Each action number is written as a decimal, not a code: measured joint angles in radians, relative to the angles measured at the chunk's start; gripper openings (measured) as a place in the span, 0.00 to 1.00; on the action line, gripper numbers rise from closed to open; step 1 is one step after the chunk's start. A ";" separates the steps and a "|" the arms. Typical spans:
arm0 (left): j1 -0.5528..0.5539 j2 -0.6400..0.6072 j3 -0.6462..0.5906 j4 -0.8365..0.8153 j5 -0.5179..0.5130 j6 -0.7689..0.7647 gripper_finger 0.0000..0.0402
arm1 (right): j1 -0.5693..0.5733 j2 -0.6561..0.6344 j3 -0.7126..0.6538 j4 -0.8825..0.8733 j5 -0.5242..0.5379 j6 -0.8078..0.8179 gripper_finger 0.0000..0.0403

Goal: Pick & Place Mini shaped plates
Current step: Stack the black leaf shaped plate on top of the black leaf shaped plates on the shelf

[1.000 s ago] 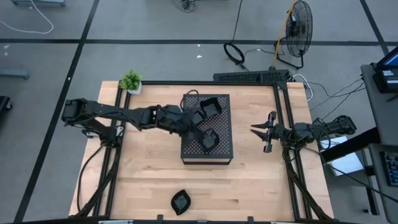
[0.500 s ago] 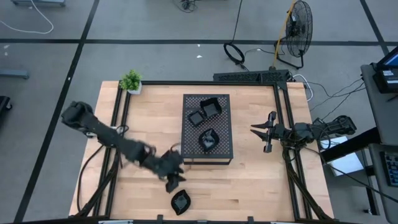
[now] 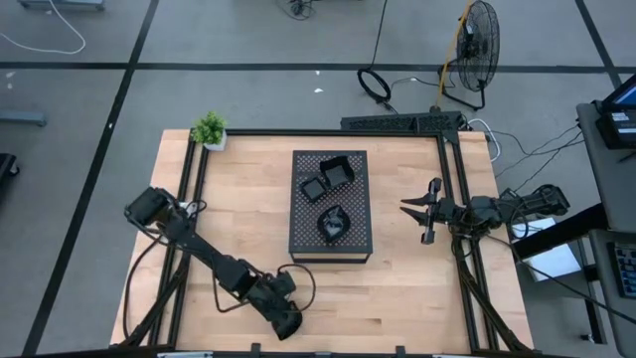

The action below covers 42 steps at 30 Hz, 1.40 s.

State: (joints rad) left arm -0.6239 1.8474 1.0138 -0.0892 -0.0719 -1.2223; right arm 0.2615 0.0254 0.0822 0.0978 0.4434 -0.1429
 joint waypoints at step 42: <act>0.008 -0.187 0.000 -0.562 0.020 -0.592 0.45 | 0.000 0.000 0.000 0.000 0.000 0.000 0.18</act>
State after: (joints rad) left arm -0.6156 1.6608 1.0142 -0.6515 -0.0516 -1.8140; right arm 0.2614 0.0257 0.0822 0.0975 0.4435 -0.1431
